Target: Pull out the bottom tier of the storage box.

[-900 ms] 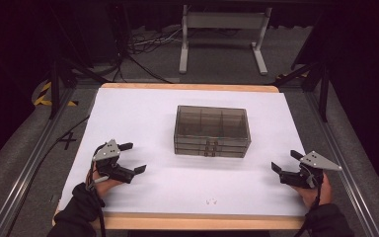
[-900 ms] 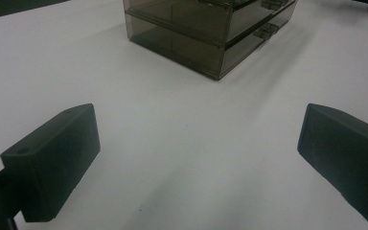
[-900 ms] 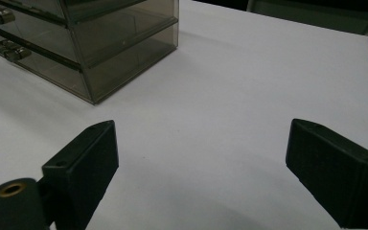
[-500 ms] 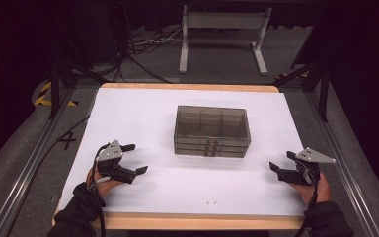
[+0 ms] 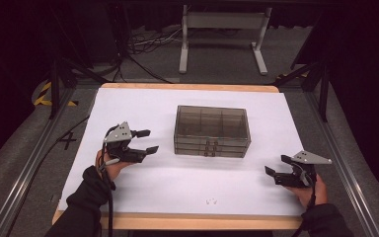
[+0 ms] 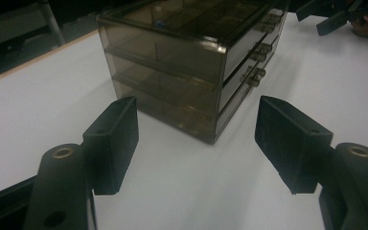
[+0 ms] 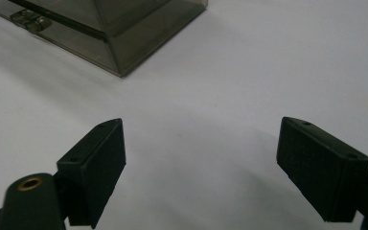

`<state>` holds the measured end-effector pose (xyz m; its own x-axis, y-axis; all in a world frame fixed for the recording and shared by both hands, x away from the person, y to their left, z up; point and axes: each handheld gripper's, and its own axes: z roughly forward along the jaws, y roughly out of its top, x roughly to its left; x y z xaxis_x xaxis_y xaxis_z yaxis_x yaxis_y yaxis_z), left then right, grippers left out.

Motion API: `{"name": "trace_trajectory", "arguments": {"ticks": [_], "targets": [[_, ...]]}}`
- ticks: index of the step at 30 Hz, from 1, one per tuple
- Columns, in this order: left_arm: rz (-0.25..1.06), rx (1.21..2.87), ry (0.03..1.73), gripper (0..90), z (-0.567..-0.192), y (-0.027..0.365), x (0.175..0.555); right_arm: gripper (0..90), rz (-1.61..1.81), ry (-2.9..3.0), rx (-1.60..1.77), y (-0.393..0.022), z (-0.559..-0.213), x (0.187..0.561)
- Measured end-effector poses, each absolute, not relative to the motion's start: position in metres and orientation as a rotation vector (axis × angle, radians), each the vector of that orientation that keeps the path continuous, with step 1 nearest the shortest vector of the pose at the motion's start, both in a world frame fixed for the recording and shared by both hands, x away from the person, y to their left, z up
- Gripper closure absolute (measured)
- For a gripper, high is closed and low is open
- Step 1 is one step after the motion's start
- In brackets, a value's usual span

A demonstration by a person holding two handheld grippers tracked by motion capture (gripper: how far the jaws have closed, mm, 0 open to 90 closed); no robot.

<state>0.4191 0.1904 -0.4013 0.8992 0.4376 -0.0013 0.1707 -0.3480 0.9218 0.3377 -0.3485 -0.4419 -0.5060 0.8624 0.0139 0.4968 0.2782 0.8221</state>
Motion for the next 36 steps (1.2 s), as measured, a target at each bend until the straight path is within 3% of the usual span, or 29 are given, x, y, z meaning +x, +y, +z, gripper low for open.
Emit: {"name": "trace_trajectory", "arguments": {"ticks": [6, 12, 26, 31, 36], "targets": [[0.308, 1.915, 0.390, 40.2, -0.383, 0.169, 0.427, 19.2, 1.089, 2.141, 1.178, -0.330, -0.443, 0.333], [0.338, 1.923, 0.371, 41.1, -0.372, 0.151, 0.439, 18.7, 1.106, 2.150, 1.162, -0.316, -0.444, 0.328], [0.332, 2.039, 0.338, 59.1, -0.370, 0.119, 0.463, 23.1, 1.127, 2.123, 1.114, -0.272, -0.442, 0.321], [0.302, 2.048, 0.336, 64.1, -0.375, 0.120, 0.466, 30.0, 1.167, 2.123, 1.056, -0.253, -0.436, 0.322], [0.276, 2.046, 0.323, 76.5, -0.376, 0.122, 0.467, 38.9, 1.222, 2.126, 1.060, -0.238, -0.434, 0.326]]}}
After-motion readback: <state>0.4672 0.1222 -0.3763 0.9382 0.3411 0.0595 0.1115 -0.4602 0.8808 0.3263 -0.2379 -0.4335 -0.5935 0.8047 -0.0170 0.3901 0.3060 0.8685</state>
